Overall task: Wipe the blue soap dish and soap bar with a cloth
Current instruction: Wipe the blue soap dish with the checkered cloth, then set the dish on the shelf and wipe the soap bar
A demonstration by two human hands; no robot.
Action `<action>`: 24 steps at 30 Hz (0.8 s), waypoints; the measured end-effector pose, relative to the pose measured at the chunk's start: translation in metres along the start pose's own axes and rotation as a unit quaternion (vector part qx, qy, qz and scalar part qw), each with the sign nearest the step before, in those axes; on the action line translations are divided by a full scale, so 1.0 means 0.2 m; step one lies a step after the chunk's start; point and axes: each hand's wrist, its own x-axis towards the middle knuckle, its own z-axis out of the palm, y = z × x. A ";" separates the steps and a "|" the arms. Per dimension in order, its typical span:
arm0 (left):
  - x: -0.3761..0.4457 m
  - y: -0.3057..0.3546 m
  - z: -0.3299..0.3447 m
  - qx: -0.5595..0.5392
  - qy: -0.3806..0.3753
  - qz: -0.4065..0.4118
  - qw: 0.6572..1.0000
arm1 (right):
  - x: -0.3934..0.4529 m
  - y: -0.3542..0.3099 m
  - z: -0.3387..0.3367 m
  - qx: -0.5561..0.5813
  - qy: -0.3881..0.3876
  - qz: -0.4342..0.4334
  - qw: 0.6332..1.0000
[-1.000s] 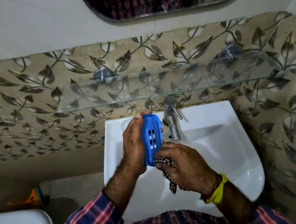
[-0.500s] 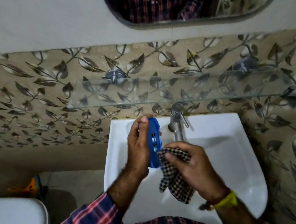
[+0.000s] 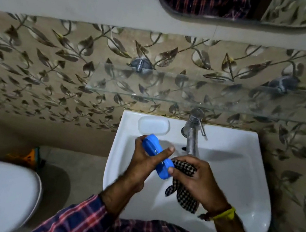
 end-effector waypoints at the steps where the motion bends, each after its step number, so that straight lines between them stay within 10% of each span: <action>1: 0.01 -0.01 -0.01 0.006 0.022 0.016 1.000 | 0.01 0.01 0.00 0.017 0.003 0.006 1.000; 13: 0.01 0.06 -0.14 0.044 0.082 0.218 0.971 | 0.00 0.04 -0.06 0.059 0.089 0.024 0.994; 24: 0.02 0.78 0.14 -0.019 0.088 0.293 0.952 | -0.04 0.01 -0.12 0.071 0.158 0.008 0.985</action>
